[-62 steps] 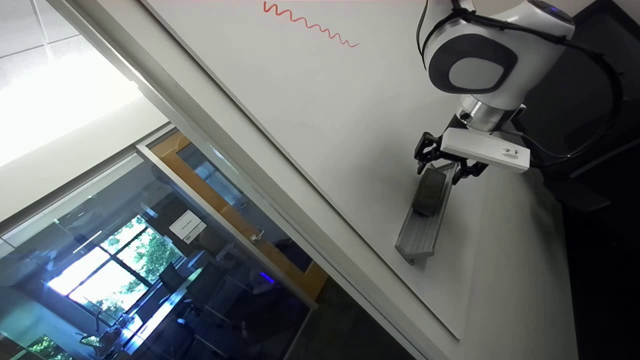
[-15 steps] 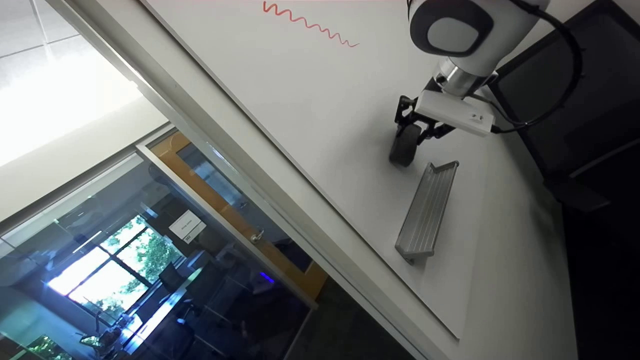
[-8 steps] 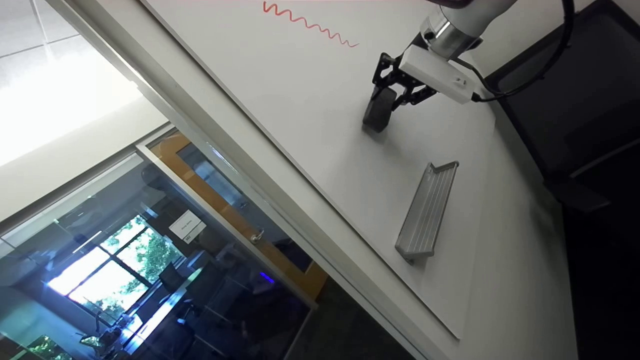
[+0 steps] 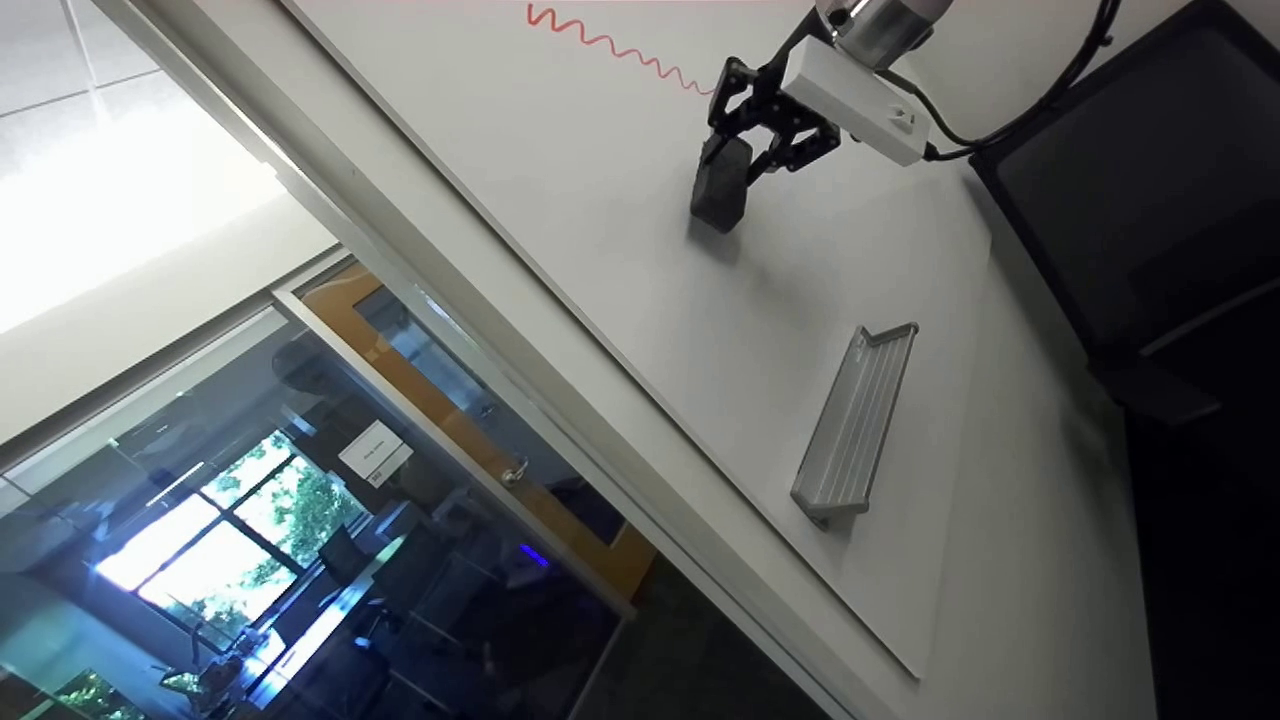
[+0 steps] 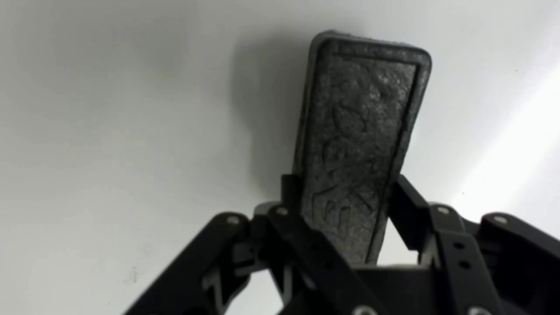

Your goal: Use the duster to clean the whiteboard

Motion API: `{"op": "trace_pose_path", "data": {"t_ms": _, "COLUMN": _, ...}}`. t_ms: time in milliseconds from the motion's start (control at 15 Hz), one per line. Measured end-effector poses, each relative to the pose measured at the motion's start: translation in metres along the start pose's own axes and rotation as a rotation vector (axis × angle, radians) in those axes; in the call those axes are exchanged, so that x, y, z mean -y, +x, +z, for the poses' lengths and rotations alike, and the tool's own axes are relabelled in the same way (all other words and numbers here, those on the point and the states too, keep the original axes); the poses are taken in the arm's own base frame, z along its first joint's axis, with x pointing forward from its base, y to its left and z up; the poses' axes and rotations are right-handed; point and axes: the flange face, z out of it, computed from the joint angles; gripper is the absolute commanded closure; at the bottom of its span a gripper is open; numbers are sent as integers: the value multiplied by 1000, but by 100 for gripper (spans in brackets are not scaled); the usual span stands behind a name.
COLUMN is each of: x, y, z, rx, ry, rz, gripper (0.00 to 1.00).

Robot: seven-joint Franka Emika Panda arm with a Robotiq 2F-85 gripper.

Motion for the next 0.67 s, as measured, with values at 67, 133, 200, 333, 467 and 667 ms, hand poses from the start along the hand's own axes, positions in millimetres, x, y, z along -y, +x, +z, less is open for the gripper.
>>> {"op": "trace_pose_path", "data": {"t_ms": 67, "x": -1, "y": 0, "z": 0, "rx": 1, "ry": -2, "rz": 0, "gripper": 46}}
{"op": "trace_pose_path", "data": {"t_ms": 133, "x": -1, "y": 0, "z": -1, "rx": 0, "ry": -3, "rz": 0, "gripper": 71}}
{"op": "trace_pose_path", "data": {"t_ms": 200, "x": -2, "y": 1, "z": -1, "rx": -1, "ry": -4, "rz": 0, "gripper": 71}}
{"op": "trace_pose_path", "data": {"t_ms": 333, "x": -2, "y": 1, "z": 0, "rx": -2, "ry": -4, "rz": -7, "gripper": 71}}
{"op": "trace_pose_path", "data": {"t_ms": 467, "x": 6, "y": 7, "z": 2, "rx": -12, "ry": 11, "rz": -40, "gripper": 71}}
{"op": "trace_pose_path", "data": {"t_ms": 667, "x": 33, "y": 27, "z": 8, "rx": -34, "ry": 52, "rz": -108, "gripper": 71}}
